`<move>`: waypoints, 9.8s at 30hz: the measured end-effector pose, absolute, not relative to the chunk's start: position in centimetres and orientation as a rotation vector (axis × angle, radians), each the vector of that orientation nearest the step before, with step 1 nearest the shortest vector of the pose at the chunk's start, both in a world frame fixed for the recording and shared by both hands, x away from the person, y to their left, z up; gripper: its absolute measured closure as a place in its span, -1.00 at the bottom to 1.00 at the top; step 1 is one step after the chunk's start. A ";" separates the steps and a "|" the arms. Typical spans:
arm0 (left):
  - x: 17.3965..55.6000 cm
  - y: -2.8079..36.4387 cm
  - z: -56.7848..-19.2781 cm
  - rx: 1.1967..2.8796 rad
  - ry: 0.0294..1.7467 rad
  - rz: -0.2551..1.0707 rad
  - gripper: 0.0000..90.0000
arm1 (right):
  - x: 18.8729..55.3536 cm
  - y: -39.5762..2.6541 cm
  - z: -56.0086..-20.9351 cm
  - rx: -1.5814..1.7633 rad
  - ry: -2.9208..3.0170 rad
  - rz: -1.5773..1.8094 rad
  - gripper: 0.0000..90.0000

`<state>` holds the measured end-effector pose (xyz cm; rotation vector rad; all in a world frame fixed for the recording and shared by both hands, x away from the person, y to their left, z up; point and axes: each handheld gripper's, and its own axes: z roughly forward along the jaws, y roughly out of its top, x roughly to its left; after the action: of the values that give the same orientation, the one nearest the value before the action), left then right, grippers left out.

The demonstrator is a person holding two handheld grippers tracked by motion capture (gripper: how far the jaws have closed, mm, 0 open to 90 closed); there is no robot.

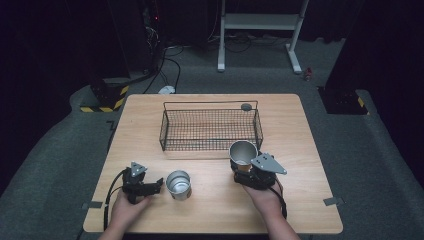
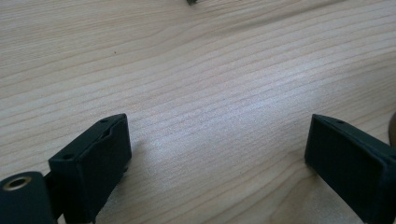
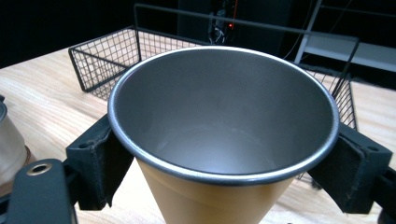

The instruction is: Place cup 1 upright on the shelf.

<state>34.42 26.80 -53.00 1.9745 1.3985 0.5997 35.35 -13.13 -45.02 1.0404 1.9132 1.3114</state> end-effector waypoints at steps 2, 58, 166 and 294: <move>34.4 26.8 -53.0 1.975 1.399 0.600 -0.84 | 35.3 -13.1 -44.7 1.038 1.907 1.312 -0.70; 34.6 26.7 -53.0 1.988 1.399 0.600 -0.93 | 45.2 -11.4 -39.8 1.161 1.767 1.220 -0.70; 34.7 26.7 -53.0 2.011 1.361 0.580 -0.93 | 51.3 -9.7 -46.3 1.378 1.921 1.025 -0.70; 34.6 26.7 -53.0 1.966 1.439 0.610 -0.96 | 35.4 -16.6 -52.5 1.458 2.088 0.847 -0.73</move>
<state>34.59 26.73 -53.05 1.9664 1.4391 0.6104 35.40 -16.59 -52.55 1.4578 2.0881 0.8475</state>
